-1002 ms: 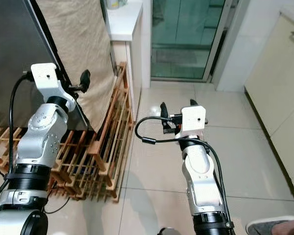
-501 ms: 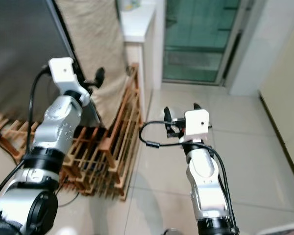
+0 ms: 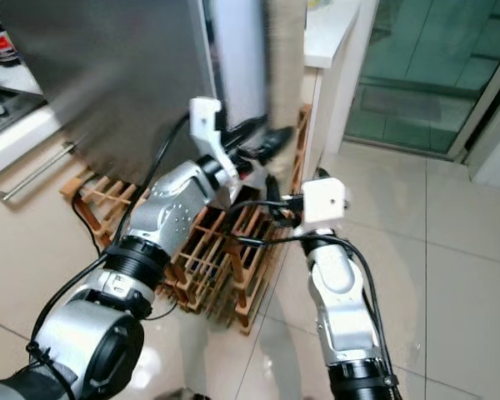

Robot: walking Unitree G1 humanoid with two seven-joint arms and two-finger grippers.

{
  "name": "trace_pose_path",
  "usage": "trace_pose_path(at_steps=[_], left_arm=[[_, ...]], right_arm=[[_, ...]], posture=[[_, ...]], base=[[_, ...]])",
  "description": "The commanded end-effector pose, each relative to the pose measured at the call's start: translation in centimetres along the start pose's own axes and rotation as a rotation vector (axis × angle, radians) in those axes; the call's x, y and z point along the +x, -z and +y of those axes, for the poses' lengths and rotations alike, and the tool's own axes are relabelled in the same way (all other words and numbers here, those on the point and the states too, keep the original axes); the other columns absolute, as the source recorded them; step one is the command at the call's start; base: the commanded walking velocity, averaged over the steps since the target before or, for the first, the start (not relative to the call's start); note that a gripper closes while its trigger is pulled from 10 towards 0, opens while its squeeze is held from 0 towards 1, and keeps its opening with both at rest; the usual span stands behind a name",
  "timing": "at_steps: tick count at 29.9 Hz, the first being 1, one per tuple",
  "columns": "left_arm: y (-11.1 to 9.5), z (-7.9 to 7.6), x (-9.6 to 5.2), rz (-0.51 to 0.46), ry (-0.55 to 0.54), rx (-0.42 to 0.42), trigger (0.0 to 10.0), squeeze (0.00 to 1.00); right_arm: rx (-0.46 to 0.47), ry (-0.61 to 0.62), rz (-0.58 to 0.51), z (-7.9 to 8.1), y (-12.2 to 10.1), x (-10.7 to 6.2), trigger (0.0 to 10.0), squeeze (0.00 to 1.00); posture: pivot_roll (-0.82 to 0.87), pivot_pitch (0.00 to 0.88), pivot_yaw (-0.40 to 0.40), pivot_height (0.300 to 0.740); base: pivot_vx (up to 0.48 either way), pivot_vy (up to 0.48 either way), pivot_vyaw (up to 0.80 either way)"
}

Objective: Restocking fridge

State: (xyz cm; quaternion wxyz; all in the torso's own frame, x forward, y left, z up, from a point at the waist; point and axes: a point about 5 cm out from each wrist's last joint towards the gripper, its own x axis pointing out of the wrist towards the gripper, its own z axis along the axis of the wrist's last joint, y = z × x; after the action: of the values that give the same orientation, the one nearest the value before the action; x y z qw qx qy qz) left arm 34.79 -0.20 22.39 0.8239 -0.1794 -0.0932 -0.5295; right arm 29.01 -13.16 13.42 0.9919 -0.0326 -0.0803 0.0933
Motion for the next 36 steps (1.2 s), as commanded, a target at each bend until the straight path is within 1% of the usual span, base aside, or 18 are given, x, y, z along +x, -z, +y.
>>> trace_pose_path(at_steps=[1,4,8,9,10,12,14,15,16,18,21,24,27,28,29,30,31,36], left_arm=[[0.9,-3.5,1.8,-0.063,0.159,-0.103,10.0,0.00],[0.5,-4.2,1.8,-0.069,0.208,-0.079,10.0,0.00],[-0.1,-3.3,1.1,-0.077,0.150,-0.050,10.0,0.00],[-1.2,-0.7,-1.1,-0.088,0.007,0.016,10.0,0.00],[-1.2,-0.7,-1.1,-0.088,0.007,0.016,10.0,0.00],[-2.1,1.4,-3.6,-0.094,-0.132,0.091,10.0,0.00],[-3.5,4.0,-7.3,-0.130,-0.353,0.145,10.0,0.00],[-4.0,4.8,-8.7,-0.148,-0.436,0.159,10.0,0.00],[-4.0,4.8,-8.7,-0.148,-0.436,0.159,10.0,0.00],[-4.9,6.6,-12.3,-0.189,-0.651,0.184,10.0,0.00],[-5.0,7.7,-16.4,-0.171,-0.890,0.261,10.0,0.00],[-4.4,7.8,-18.7,-0.116,-1.022,0.331,10.0,0.00],[-4.1,7.8,-19.4,-0.101,-1.057,0.340,10.0,0.00],[-3.6,7.9,-20.6,-0.063,-1.128,0.358,10.0,0.00],[-3.6,7.9,-20.6,-0.063,-1.128,0.358,10.0,0.00],[-3.0,7.9,-21.6,-0.039,-1.181,0.351,10.0,0.00],[-2.8,7.9,-21.9,-0.023,-1.203,0.355,10.0,0.00],[-2.6,7.8,-21.6,0.000,-1.212,0.376,10.0,0.00]], right_arm=[[-0.002,0.005,0.029,-0.1,0.5,-0.2,10.0,0.00],[-0.002,0.004,0.031,-0.1,0.5,-0.4,10.0,0.00],[-0.003,0.005,0.035,-0.1,0.7,-0.7,10.0,0.00],[0.003,0.006,0.040,0.0,0.8,-0.9,10.0,0.00],[0.003,0.006,0.040,0.0,0.8,-0.9,10.0,0.00],[0.012,0.009,0.040,0.0,0.9,-1.0,10.0,0.00],[0.022,0.026,0.034,-0.4,0.8,-1.0,10.0,0.00],[0.026,0.035,0.031,-0.6,0.7,-1.0,10.0,0.00],[0.026,0.035,0.031,-0.6,0.7,-1.0,10.0,0.00],[0.032,0.053,0.044,-1.2,0.9,-1.1,10.0,0.00],[0.045,0.059,0.060,-1.6,1.2,-1.0,10.0,0.00],[0.051,0.049,0.068,-1.6,1.4,-0.6,10.0,0.00],[0.052,0.044,0.067,-1.5,1.3,-0.4,10.0,0.00],[0.057,0.035,0.061,-1.3,1.2,-0.1,10.0,0.00],[0.057,0.035,0.061,-1.3,1.2,-0.1,10.0,0.00],[0.059,0.022,0.067,-0.9,1.3,0.1,10.0,0.00],[0.061,0.015,0.069,-0.8,1.3,0.2,10.0,0.00],[0.086,-0.006,0.082,-0.5,1.7,0.3,10.0,0.00]], posture=[[-0.17,0.000,0.110,0.740],[-0.18,0.000,0.119,0.740],[-0.18,0.000,0.126,0.740],[-0.17,0.000,0.133,0.740],[-0.17,0.000,0.133,0.740],[-0.16,0.000,0.134,0.740],[-0.15,0.000,0.126,0.740],[-0.15,0.000,0.122,0.740],[-0.15,0.000,0.122,0.740],[-0.13,0.000,0.099,0.740],[-0.10,0.000,0.077,0.740],[-0.08,0.000,0.071,0.740],[-0.08,0.000,0.071,0.740],[-0.08,0.000,0.074,0.740],[-0.08,0.000,0.074,0.740],[-0.07,0.000,0.076,0.740],[-0.07,0.000,0.077,0.740],[-0.05,0.000,0.079,0.740]], base=[[0.000,0.000,0.00],[0.000,0.000,0.00],[0.000,0.000,0.00],[0.000,0.000,0.00],[0.000,0.000,0.00],[0.000,0.000,0.00],[0.000,0.000,0.00],[0.000,0.000,0.00],[0.000,0.000,0.00],[0.000,0.000,0.00],[0.000,0.000,0.00],[0.000,0.000,0.00],[0.000,0.000,0.00],[0.000,0.000,0.75],[0.000,0.000,0.75],[0.000,0.000,0.66],[0.000,0.480,0.64],[0.000,0.480,0.64]])
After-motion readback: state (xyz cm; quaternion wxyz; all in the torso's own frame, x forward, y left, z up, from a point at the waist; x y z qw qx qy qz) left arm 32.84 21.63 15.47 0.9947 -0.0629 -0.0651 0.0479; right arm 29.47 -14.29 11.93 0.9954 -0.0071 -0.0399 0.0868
